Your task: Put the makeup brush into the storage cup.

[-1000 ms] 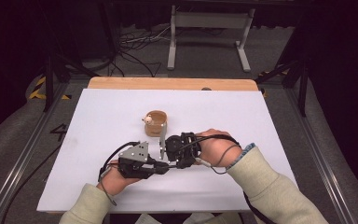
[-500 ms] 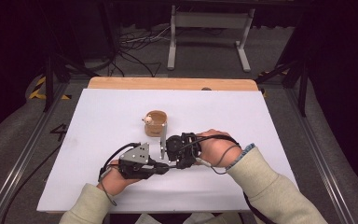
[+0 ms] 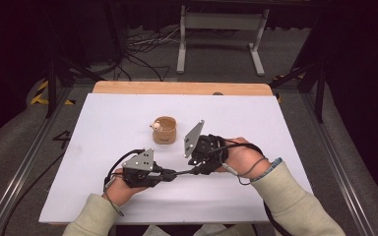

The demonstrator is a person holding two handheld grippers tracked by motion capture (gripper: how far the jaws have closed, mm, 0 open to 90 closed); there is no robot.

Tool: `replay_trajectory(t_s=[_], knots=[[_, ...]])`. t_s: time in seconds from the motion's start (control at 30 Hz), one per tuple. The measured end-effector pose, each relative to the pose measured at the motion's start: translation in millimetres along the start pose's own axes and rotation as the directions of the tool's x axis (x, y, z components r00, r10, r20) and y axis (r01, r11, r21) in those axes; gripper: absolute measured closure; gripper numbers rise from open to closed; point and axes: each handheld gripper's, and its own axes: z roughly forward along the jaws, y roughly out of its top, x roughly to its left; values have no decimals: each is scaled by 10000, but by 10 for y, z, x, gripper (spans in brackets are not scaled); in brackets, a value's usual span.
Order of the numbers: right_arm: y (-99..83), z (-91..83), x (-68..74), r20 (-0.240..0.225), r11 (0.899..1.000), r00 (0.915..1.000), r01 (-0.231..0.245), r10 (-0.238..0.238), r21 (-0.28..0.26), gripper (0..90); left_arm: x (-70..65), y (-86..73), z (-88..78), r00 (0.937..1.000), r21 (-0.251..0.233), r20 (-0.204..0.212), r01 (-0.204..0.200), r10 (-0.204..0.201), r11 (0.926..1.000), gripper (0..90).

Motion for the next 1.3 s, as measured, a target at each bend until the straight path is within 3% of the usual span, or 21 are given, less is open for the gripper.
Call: replay_trajectory(t_s=[0.27, 0.47, 0.83, 1.1, 1.3], knots=[[-223, -68, 13, 44, 9922, 9996, -263, 270, -1217, 673, -12, 2, -10, 9999, -151, 96, -103, 104, 9998, 830], [-409, -57, -2, -116, 9720, 9979, -645, 635, -2260, 650, -16, -1, -14, 9996, -229, 198, -175, 179, 9996, 831], [-510, 36, 21, -431, 9707, 9966, -778, 698, -2272, 684, -21, -5, -26, 9992, -422, 293, -246, 258, 9988, 830], [-513, 59, 35, -707, 9769, 9968, -517, 377, -2074, 801, -48, 4, -30, 9980, -553, 313, -532, 550, 9971, 830], [-493, 74, 32, -889, 9822, 9957, -416, 256, -1830, 821, -55, 2, -20, 9973, -427, 314, -644, 657, 9970, 829]])
